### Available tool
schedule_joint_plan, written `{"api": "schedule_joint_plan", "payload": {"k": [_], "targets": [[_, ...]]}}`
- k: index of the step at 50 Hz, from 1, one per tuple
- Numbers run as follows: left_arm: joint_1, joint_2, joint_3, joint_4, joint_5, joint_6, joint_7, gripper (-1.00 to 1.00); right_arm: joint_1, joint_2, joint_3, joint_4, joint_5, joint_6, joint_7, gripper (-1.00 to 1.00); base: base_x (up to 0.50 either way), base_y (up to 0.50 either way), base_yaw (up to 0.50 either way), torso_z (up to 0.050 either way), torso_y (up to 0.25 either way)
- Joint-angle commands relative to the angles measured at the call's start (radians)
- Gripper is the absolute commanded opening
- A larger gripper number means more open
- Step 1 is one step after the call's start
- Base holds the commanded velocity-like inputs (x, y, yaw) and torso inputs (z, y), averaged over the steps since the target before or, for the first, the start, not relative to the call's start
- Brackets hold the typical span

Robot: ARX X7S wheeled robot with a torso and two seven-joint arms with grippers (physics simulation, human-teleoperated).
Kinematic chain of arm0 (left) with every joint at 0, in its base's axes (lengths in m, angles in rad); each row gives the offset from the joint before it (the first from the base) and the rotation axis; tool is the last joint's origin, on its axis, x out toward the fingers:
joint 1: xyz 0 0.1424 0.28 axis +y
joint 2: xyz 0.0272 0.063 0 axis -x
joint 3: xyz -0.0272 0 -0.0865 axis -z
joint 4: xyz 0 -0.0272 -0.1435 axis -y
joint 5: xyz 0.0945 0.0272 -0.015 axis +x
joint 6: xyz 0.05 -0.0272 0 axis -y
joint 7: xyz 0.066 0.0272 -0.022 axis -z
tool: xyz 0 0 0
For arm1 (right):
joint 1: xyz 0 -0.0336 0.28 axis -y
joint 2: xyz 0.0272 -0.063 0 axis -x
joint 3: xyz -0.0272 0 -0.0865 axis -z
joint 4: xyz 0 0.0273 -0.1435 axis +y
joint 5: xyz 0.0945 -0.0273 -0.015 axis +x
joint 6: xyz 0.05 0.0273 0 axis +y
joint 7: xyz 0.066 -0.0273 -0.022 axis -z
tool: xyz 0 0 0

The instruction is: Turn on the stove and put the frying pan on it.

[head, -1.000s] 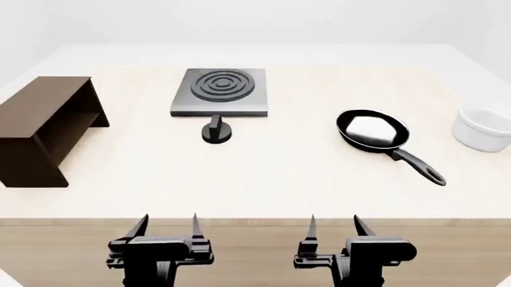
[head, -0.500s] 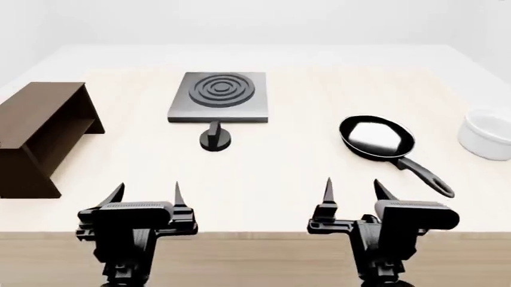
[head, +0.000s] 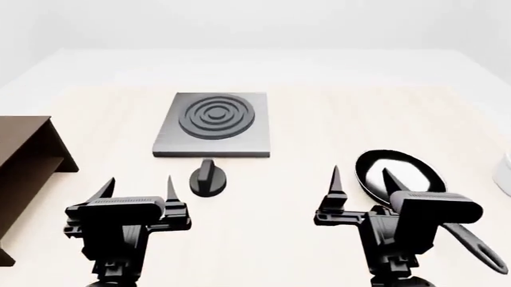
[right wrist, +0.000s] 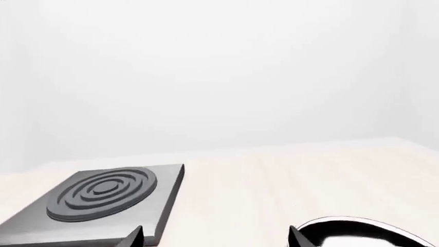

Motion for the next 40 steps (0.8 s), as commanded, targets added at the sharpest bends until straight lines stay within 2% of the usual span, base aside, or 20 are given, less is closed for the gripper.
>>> {"api": "schedule_joint_plan", "payload": {"k": [1, 13, 30, 40], "targets": [[0.003, -0.009, 0.004, 0.005, -0.008, 0.0, -0.011, 1.0, -0.002, 0.01, 0.0, -0.012, 0.019, 0.004, 0.009, 1.0, 0.5, 0.0, 0.0, 0.0, 0.0], [0.002, -0.017, 0.009, -0.002, -0.017, 0.002, -0.018, 1.0, 0.0, 0.016, -0.01, -0.009, 0.019, 0.009, 0.026, 1.0, 0.5, 0.0, 0.0, 0.0, 0.0], [-0.052, -0.064, -0.006, -0.164, -0.001, 0.017, -0.022, 1.0, -0.01, 0.033, -0.034, 0.015, 0.006, -0.016, 0.036, 1.0, 0.0, 0.0, 0.0, 0.0, 0.001], [-0.052, -0.065, 0.022, -0.358, 0.041, 0.12, -0.037, 1.0, -0.007, 0.042, -0.027, 0.019, 0.018, -0.008, 0.045, 1.0, 0.0, 0.0, 0.0, 0.0, 0.0]]}}
